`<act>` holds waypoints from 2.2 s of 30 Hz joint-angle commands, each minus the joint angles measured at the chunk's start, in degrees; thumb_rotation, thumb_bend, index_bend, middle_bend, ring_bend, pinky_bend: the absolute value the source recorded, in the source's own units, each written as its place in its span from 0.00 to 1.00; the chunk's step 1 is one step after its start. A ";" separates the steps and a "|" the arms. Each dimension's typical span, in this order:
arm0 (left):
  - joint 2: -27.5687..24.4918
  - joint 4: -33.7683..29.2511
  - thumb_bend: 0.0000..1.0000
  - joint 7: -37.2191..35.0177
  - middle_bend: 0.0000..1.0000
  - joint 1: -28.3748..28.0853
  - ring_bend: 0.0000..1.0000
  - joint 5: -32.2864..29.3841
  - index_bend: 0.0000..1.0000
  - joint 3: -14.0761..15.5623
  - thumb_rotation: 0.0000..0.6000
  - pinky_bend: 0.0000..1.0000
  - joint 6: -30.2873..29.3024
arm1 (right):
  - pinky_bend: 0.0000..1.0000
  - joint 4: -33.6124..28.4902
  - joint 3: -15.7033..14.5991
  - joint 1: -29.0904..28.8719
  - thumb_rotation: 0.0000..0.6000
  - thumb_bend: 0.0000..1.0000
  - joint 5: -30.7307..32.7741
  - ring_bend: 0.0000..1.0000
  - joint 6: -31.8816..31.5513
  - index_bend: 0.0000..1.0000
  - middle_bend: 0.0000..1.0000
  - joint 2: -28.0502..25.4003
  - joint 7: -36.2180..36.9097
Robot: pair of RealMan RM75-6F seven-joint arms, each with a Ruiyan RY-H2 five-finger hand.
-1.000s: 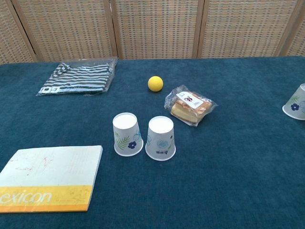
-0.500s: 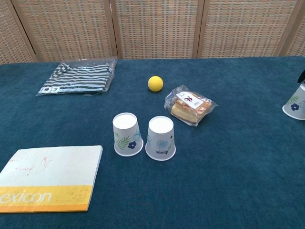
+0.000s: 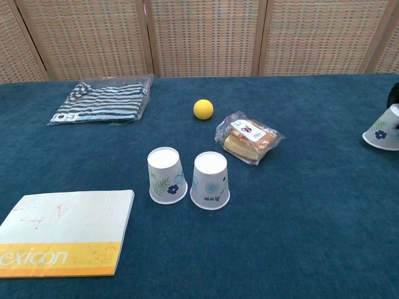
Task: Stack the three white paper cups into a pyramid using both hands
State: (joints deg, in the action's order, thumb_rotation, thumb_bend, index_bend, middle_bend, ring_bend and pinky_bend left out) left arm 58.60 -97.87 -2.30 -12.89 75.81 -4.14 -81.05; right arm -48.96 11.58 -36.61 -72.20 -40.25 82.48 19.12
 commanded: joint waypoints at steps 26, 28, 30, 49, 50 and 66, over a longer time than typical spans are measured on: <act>-2.88 -1.14 0.27 -3.52 0.00 2.15 0.00 3.14 0.00 -0.35 1.00 0.00 0.34 | 0.61 -61.57 6.41 -17.30 1.00 0.38 16.81 0.41 -9.45 0.49 0.51 -15.20 -45.33; -3.11 -1.02 0.27 -4.30 0.00 2.24 0.00 3.38 0.00 -0.28 1.00 0.00 0.56 | 0.60 -62.37 6.04 -19.16 1.00 0.38 21.07 0.41 -11.12 0.49 0.51 -13.58 -49.26; -3.31 -0.80 0.27 -4.89 0.00 2.31 0.00 3.55 0.00 -0.28 1.00 0.00 0.73 | 0.61 -63.50 5.56 -20.92 1.00 0.38 24.71 0.41 -12.47 0.49 0.51 -12.40 -52.62; -4.84 -0.90 0.28 -8.10 0.00 2.72 0.00 4.66 0.00 -0.48 1.00 0.00 1.71 | 0.61 -63.84 1.48 -31.37 1.00 0.38 39.40 0.41 -21.97 0.49 0.51 -0.47 -66.70; -4.87 -0.92 0.27 -8.19 0.00 2.73 0.00 4.69 0.00 -0.48 1.00 0.00 1.75 | 0.61 -63.75 1.44 -31.51 1.00 0.38 39.55 0.41 -22.10 0.49 0.51 -0.34 -66.82; -5.31 -1.15 0.27 -8.76 0.00 2.72 0.00 4.75 0.00 -0.64 1.00 0.00 2.52 | 0.61 -61.24 1.59 -33.93 1.00 0.38 41.71 0.41 -23.97 0.49 0.50 2.88 -67.70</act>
State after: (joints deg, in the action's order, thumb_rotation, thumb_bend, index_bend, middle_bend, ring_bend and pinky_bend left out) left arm 53.30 -99.00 -11.05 -10.18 80.56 -4.78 -78.51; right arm -110.45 13.06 -70.35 -30.72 -64.14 85.09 -48.56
